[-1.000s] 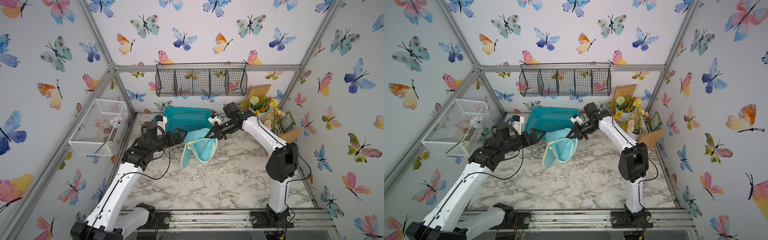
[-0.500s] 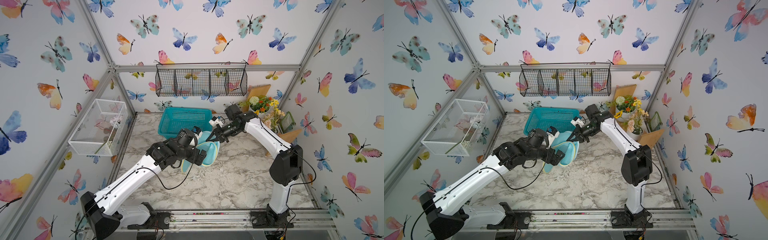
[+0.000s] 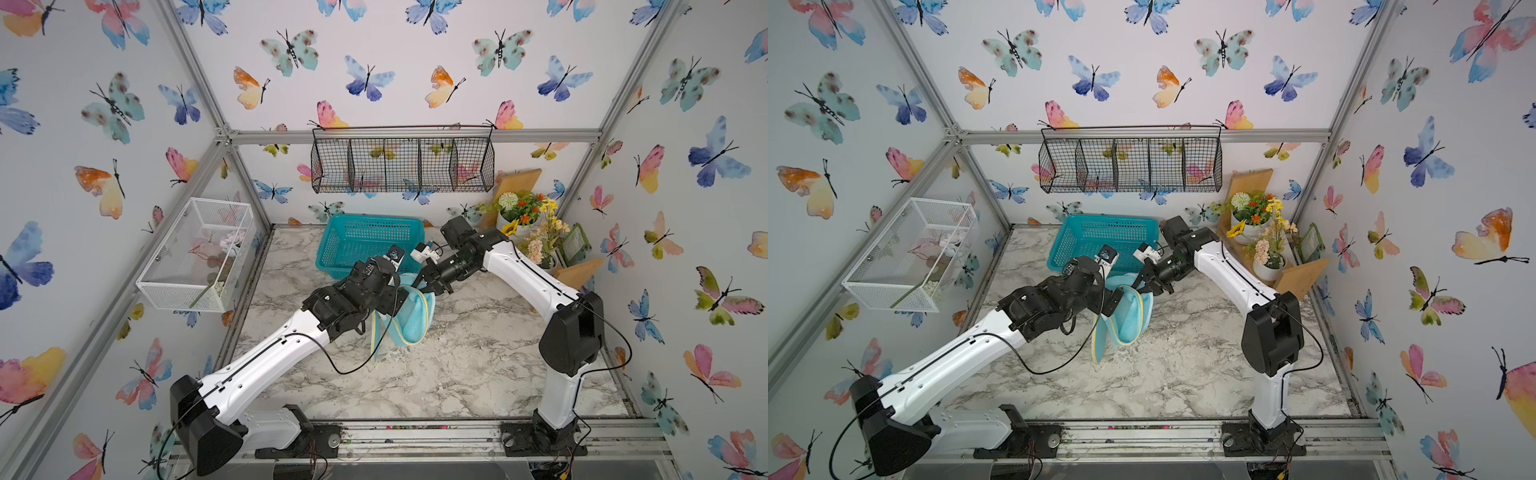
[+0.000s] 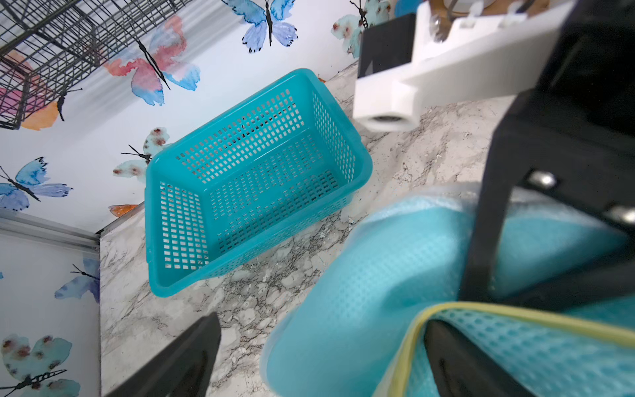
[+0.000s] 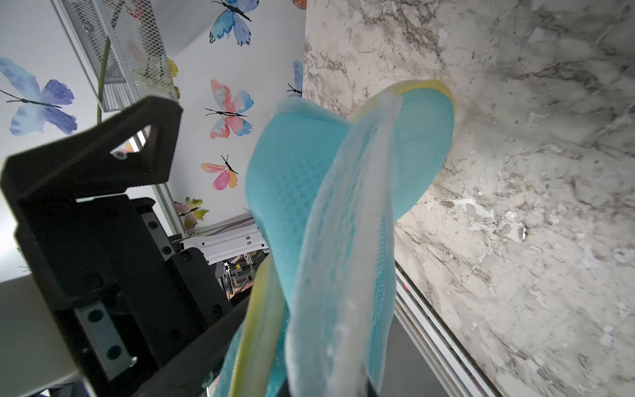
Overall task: Turn the laundry bag inside out
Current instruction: Turn over the laundry bag.
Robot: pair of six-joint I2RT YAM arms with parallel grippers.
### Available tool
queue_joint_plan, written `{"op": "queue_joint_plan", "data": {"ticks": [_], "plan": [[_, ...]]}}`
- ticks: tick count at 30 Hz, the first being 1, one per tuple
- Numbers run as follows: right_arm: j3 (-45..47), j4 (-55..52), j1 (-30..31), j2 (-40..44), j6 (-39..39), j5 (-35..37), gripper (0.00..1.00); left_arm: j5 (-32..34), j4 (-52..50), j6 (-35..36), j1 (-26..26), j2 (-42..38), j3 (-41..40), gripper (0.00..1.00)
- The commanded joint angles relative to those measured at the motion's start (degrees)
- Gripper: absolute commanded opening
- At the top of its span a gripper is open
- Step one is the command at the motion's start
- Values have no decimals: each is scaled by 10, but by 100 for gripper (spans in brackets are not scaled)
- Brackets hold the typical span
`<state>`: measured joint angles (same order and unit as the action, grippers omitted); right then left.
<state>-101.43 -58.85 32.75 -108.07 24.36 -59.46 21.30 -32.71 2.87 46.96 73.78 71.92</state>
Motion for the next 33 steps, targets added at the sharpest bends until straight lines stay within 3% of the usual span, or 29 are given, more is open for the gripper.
{"op": "queue_joint_plan", "data": {"ticks": [1,9,10,14,18,24,33], "plan": [[17,-3,8,38,-9,-35,3,5,47,34,-2,8,-19,99],[28,-3,11,52,-14,-25,3,-135,1,25,-20,-29,-26,99],[24,-3,11,50,-14,-26,2,-155,1,18,-20,-38,-33,95],[3,1,11,38,-11,-30,2,-233,29,-14,-20,-62,-77,47],[-12,10,10,31,-2,-34,2,-268,2,-31,-23,-46,-71,8],[-34,21,10,17,7,-39,3,-317,-28,-41,-51,-59,-48,1],[-62,-15,7,-11,-9,-3,2,-385,-77,-57,-95,-77,35,0]]}}
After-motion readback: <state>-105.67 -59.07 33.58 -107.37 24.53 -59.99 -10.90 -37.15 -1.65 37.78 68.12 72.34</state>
